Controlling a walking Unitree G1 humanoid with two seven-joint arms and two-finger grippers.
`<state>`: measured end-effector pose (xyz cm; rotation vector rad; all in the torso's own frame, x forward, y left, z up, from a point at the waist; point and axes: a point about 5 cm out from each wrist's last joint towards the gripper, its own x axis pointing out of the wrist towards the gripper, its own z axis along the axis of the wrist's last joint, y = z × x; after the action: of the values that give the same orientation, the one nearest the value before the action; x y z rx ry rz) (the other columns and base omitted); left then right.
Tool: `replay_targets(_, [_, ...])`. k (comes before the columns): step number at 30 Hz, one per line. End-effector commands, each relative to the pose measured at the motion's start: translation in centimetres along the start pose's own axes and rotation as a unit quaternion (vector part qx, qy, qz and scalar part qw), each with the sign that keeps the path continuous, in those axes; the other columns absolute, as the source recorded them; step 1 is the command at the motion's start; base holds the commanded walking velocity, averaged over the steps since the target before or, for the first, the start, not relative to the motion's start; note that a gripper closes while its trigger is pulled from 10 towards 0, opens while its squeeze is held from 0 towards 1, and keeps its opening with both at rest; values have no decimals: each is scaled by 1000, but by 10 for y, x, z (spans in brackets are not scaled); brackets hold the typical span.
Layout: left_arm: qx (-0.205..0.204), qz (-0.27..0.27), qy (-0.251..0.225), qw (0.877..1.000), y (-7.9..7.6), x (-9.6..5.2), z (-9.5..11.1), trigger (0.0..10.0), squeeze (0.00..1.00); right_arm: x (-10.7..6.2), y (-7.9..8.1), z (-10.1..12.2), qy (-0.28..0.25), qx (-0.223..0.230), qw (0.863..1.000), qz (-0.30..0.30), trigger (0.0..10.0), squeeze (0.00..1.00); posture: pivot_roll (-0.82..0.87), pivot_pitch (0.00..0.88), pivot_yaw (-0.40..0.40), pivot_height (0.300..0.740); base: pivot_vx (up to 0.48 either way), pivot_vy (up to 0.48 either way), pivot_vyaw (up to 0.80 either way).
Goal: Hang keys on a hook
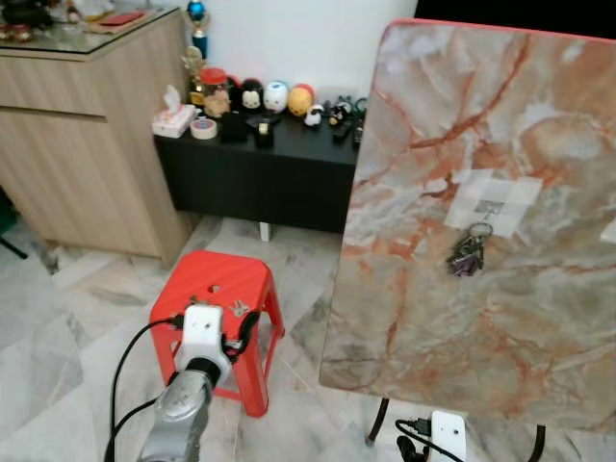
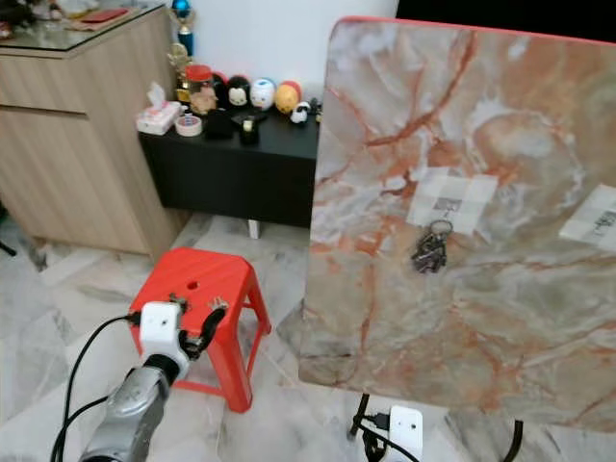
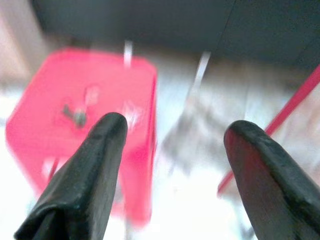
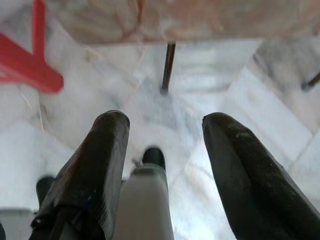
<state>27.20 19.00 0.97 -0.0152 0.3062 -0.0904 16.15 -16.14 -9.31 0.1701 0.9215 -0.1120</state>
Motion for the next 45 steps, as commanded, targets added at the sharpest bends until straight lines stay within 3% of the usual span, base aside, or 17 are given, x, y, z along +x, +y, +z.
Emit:
replay_targets(1, [-1, -4, 53, 999, 2, -3, -18, 10000, 0, -2, -6, -7, 12, 4, 1000, -16, 10000, 0, 57, 0, -77, 740, 0, 0, 0])
replay_targets(4, [5, 2, 151, 988, 9, -17, -53, 10000, 0, -4, -12, -13, 18, 26, 999, -32, 10000, 0, 72, 0, -75, 740, 0, 0, 0])
replay_targets(7, [21, 13, 212, 977, 14, -30, -75, 10000, 0, -4, -15, -13, 22, 29, 999, -40, 10000, 0, 52, 0, -68, 740, 0, 0, 0])
replay_targets(12, [4, 53, 229, 972, 25, -37, -81, 10000, 0, -3, -19, -7, 12, 47, 998, -43, 10000, 0, 47, 0, -69, 740, 0, 0, 0])
replay_targets(26, [-13, 87, 284, 955, 30, -56, -103, 10000, 0, 0, -21, 2, 1, 54, 998, -42, 10000, 0, 32, 0, -82, 740, 0, 0, 0])
replay_targets(34, [-22, 93, 287, 953, 27, -57, -105, 10000, 0, -1, -25, -2, 14, 50, 998, -45, 10000, 0, 28, 0, -83, 740, 0, 0, 0])
replay_targets(45, [-17, 87, 285, 955, 24, -55, -104, 10000, 0, -2, -23, -7, 29, 49, 997, -43, 10000, 0, 16, 0, -72, 740, 0, 295, 0])
